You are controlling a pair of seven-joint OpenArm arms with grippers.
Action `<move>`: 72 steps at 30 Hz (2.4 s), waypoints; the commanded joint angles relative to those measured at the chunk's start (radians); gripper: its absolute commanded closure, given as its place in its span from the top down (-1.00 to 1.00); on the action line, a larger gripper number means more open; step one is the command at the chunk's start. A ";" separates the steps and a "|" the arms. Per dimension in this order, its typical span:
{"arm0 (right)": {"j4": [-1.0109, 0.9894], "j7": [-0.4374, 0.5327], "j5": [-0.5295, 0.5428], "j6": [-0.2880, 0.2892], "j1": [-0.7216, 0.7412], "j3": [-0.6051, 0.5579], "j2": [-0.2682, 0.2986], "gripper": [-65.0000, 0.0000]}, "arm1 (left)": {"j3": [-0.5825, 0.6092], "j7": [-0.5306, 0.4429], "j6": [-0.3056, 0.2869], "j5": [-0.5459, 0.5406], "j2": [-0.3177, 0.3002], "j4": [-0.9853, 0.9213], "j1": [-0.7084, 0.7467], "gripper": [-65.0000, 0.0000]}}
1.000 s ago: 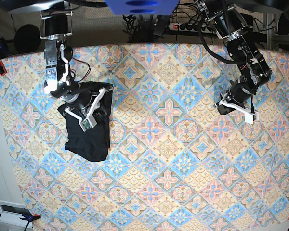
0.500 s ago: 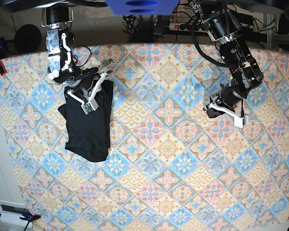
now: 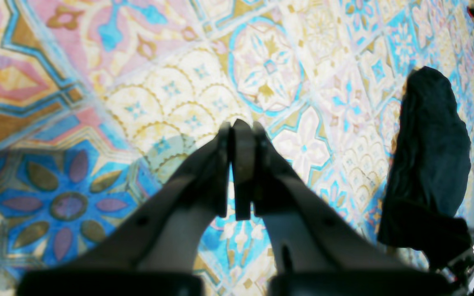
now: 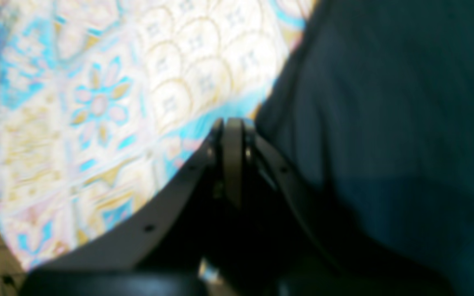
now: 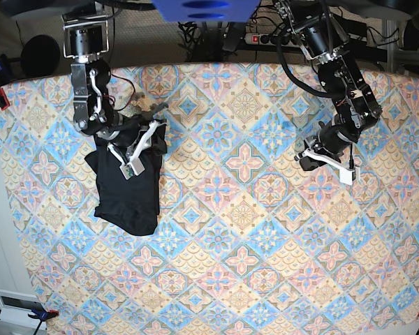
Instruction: Layout the t-shirt on the table in an organized manner, then fold the t-shirt properly
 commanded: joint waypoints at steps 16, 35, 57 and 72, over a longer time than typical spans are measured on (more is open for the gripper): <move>0.007 -0.056 -0.093 -0.052 0.030 0.013 0.067 -1.00 | 0.003 -0.012 -0.004 -0.016 0.020 0.017 -0.016 -0.99; 0.578 -0.079 -0.087 -0.052 -0.261 0.032 0.061 -1.00 | 0.000 -0.005 -0.004 -0.025 0.013 0.147 0.094 -0.99; 0.578 -0.145 0.281 -0.052 -0.774 0.644 0.050 -1.00 | -0.223 -0.012 -0.012 -0.033 -0.037 0.354 0.702 -0.99; 0.125 -0.049 0.054 -0.052 -0.794 0.296 0.032 -1.00 | -0.215 -0.053 -0.012 -0.018 -0.041 0.125 0.883 -0.99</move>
